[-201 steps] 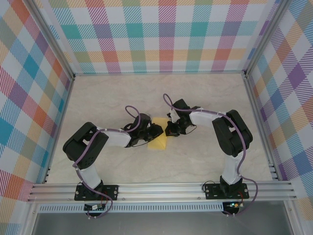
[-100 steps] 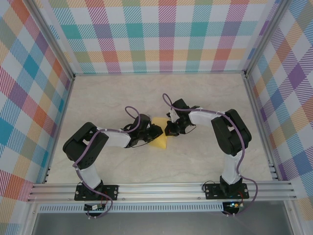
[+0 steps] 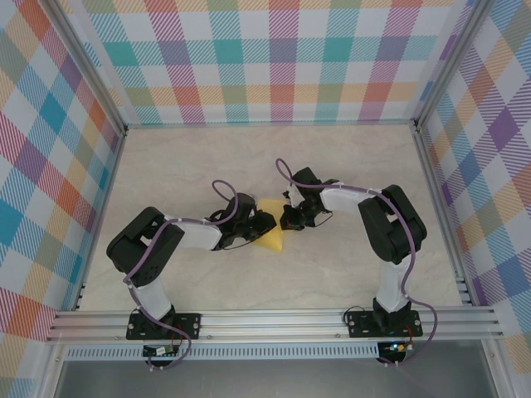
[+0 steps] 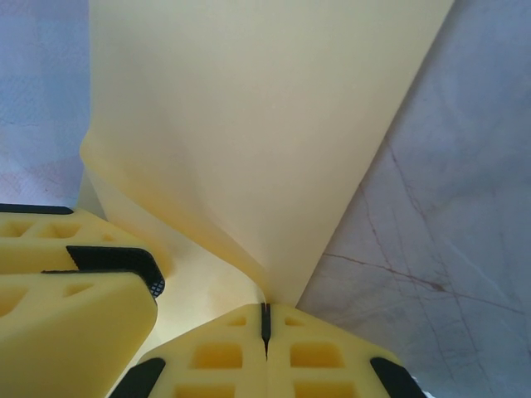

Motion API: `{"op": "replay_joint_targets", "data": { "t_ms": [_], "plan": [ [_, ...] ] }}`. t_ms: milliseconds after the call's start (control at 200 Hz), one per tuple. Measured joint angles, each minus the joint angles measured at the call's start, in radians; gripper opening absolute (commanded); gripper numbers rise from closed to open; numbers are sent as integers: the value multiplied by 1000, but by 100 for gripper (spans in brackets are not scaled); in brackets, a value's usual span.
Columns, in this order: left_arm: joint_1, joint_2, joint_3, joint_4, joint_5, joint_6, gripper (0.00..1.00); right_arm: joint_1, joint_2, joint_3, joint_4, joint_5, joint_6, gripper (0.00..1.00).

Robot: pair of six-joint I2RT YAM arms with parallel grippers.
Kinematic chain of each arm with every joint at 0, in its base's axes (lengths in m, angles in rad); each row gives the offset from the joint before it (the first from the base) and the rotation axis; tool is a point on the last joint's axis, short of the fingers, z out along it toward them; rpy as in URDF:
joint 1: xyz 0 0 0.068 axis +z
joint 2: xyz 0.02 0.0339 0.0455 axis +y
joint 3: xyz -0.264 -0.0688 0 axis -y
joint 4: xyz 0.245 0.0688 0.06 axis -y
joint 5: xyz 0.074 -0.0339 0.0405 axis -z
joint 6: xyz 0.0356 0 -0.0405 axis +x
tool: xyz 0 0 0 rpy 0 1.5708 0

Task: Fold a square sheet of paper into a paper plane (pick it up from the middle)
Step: Fold the triangle a second time at the center of the table.

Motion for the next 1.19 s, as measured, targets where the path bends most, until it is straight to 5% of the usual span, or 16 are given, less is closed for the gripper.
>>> {"op": "replay_joint_targets", "data": {
  "t_ms": [1195],
  "plan": [
    [2,13,-5,-37,-19,0,19,0,14,6,-8,-11,3,4]
  ]
}}
